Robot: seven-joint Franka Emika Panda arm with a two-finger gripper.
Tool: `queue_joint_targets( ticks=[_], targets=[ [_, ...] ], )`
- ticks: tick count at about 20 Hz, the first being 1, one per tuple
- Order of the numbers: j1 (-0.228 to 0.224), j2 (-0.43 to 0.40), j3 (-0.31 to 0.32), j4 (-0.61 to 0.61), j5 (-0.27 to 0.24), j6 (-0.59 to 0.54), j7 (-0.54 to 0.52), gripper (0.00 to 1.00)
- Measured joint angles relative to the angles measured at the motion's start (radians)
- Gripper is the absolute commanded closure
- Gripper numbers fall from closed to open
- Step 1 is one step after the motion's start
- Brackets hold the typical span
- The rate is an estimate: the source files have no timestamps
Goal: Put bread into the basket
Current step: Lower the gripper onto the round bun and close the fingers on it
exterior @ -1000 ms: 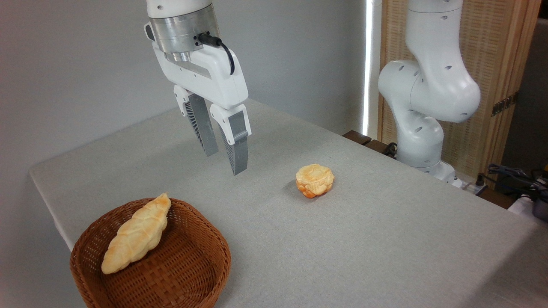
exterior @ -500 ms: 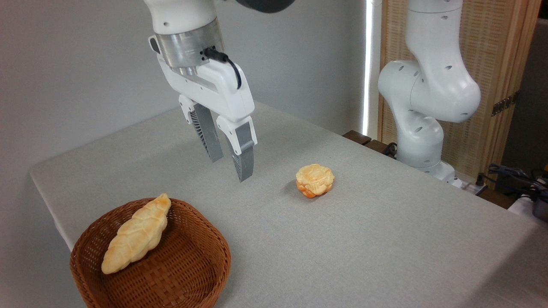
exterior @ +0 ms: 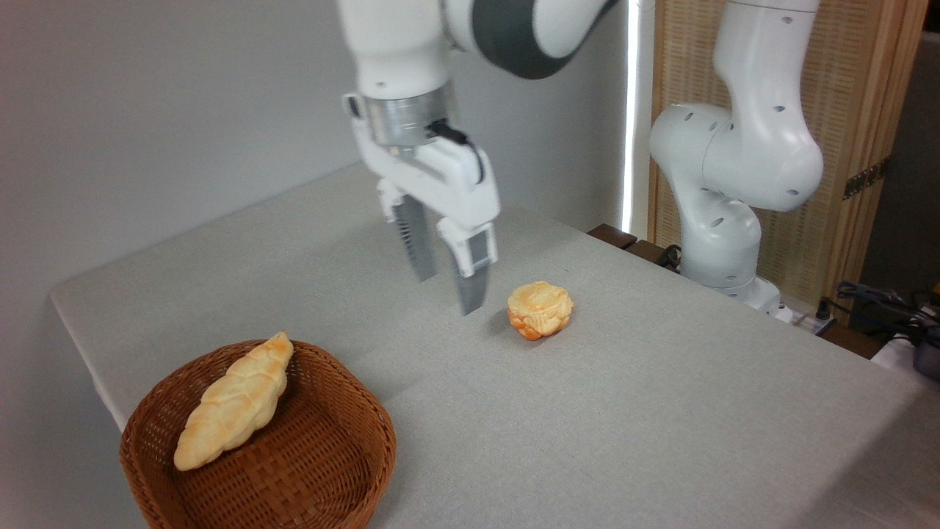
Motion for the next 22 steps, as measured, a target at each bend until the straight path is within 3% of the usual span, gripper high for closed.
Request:
queue_joint_targets(
  ticks=[3,5,10,14,16,17,20,21,22],
  targets=[
    [-0.014,-0.157,-0.001,-0.185,0.0,-0.011,0.054,0.0],
    [-0.033,-0.209,-0.001,-0.265,0.0,-0.011,0.065,0.0],
    [-0.06,-0.206,-0.001,-0.327,0.0,0.008,0.068,0.0],
    [-0.065,-0.191,-0.001,-0.353,0.087,0.012,0.068,0.0],
    [-0.066,-0.184,-0.001,-0.355,0.105,0.015,0.068,0.0],
    [-0.067,-0.183,-0.001,-0.355,0.11,0.017,0.068,0.05],
    [-0.068,-0.18,-0.001,-0.361,0.112,0.043,0.068,0.58],
    [-0.068,-0.179,-0.001,-0.363,0.112,0.055,0.068,0.65],
    [-0.068,-0.178,-0.001,-0.364,0.112,0.065,0.068,0.66]
  ],
)
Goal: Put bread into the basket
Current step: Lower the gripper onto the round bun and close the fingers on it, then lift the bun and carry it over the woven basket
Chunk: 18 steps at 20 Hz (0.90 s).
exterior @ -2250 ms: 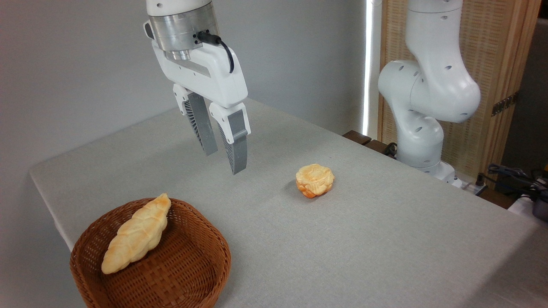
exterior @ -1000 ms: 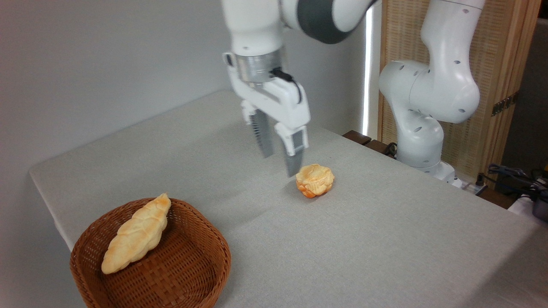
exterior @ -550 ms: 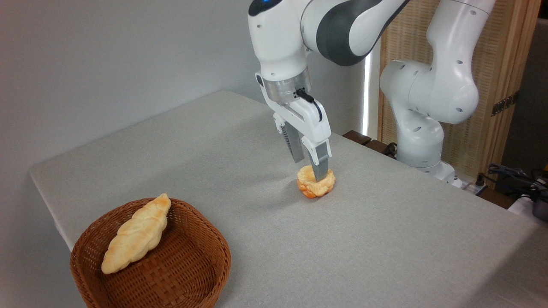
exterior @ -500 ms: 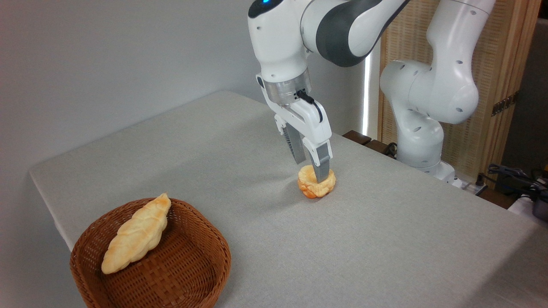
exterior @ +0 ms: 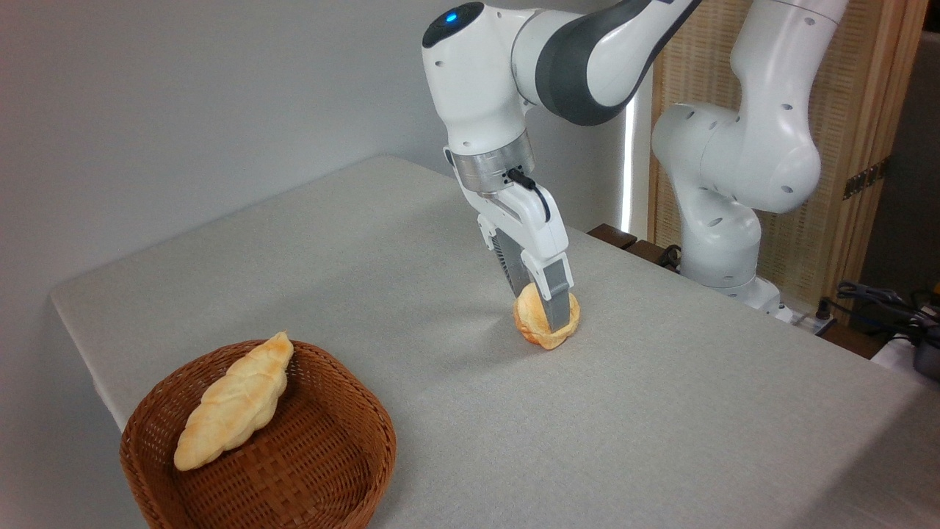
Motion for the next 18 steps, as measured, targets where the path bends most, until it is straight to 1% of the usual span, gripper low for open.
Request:
queue_joint_targets(
  ticks=[2,3,5,18],
  targets=[
    [0.0,0.003,0.0,0.0,0.0,0.007,0.0,0.66],
    [0.0,0.003,0.0,0.0,0.0,0.008,0.0,0.68],
    [0.0,0.004,0.0,0.0,0.0,0.008,0.0,0.7],
    [0.0,0.006,0.0,0.0,0.0,0.005,0.0,0.72]
  ],
)
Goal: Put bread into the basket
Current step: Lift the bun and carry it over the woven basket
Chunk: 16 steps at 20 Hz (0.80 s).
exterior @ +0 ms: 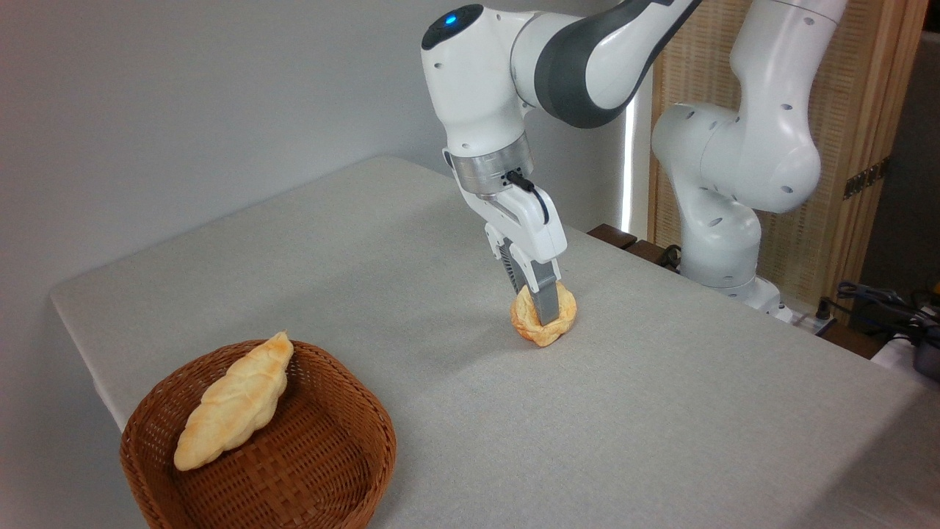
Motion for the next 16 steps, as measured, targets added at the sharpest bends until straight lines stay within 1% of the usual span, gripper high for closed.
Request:
queue_joint_targets(
  ticks=[4,5,6,7,11,15,16],
  targets=[
    [-0.017,-0.001,0.0,0.022,0.0,-0.003,0.0,0.72],
    [-0.02,-0.001,0.0,0.041,0.0,-0.012,0.0,0.71],
    [-0.02,-0.001,0.002,0.064,0.0,-0.019,0.0,0.62],
    [-0.021,-0.002,0.003,0.091,0.0,-0.022,0.001,0.61],
    [-0.021,0.013,0.016,0.206,0.0,-0.025,0.0,0.61],
    [-0.025,0.058,0.064,0.325,0.0,-0.022,0.001,0.61],
    [-0.032,0.087,0.088,0.372,0.0,-0.007,0.003,0.61]
  ],
)
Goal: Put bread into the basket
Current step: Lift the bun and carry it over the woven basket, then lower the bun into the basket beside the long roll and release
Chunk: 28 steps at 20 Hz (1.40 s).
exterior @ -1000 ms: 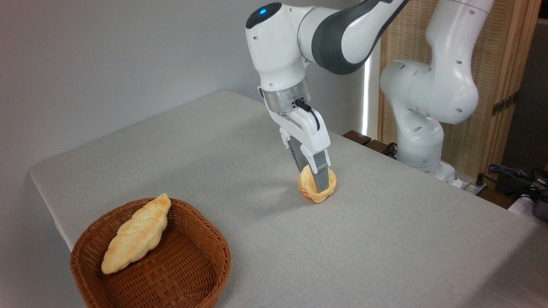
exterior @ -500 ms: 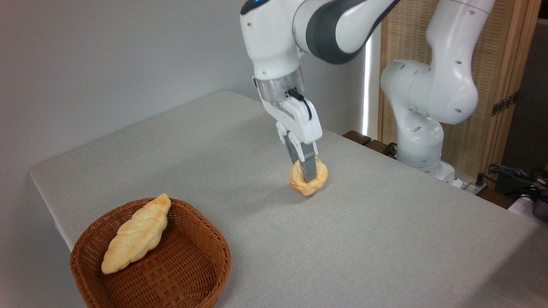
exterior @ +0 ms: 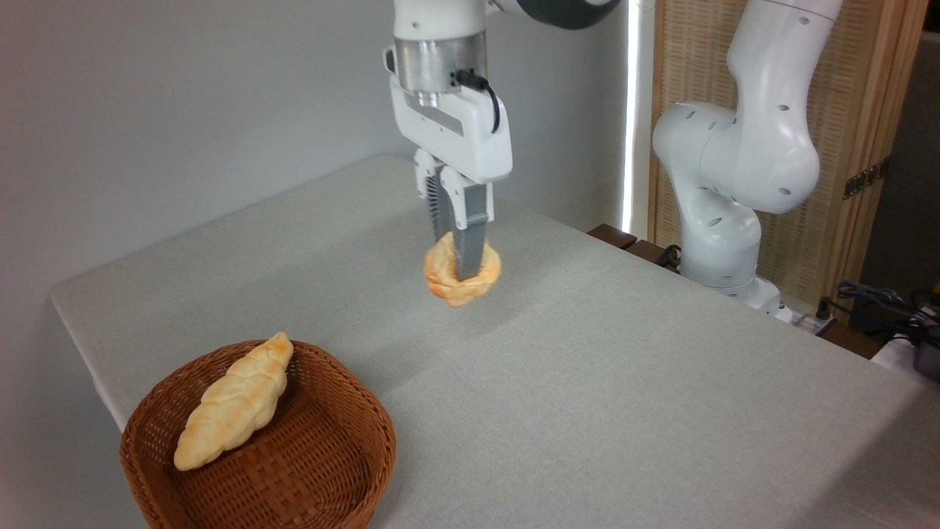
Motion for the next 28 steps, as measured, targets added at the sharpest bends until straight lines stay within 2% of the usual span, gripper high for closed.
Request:
queue_joint_targets(
  ticks=[2,6,7,8,9,12,17,23,28],
  targets=[
    [-0.016,0.065,0.033,0.074,0.0,0.042,0.003,0.61],
    [-0.028,0.203,0.044,0.18,0.0,0.137,0.003,0.59],
    [-0.029,0.226,0.044,0.194,0.0,0.155,0.003,0.44],
    [-0.03,0.264,0.044,0.215,0.0,0.194,0.003,0.06],
    [-0.031,0.298,0.044,0.229,0.0,0.23,0.003,0.0],
    [-0.033,0.363,0.044,0.245,0.0,0.291,0.003,0.0],
    [-0.033,0.384,0.044,0.249,-0.001,0.319,0.001,0.0],
    [-0.034,0.438,0.044,0.249,-0.008,0.446,-0.047,0.0],
    [-0.035,0.456,0.043,0.25,-0.014,0.471,-0.075,0.0]
  ],
)
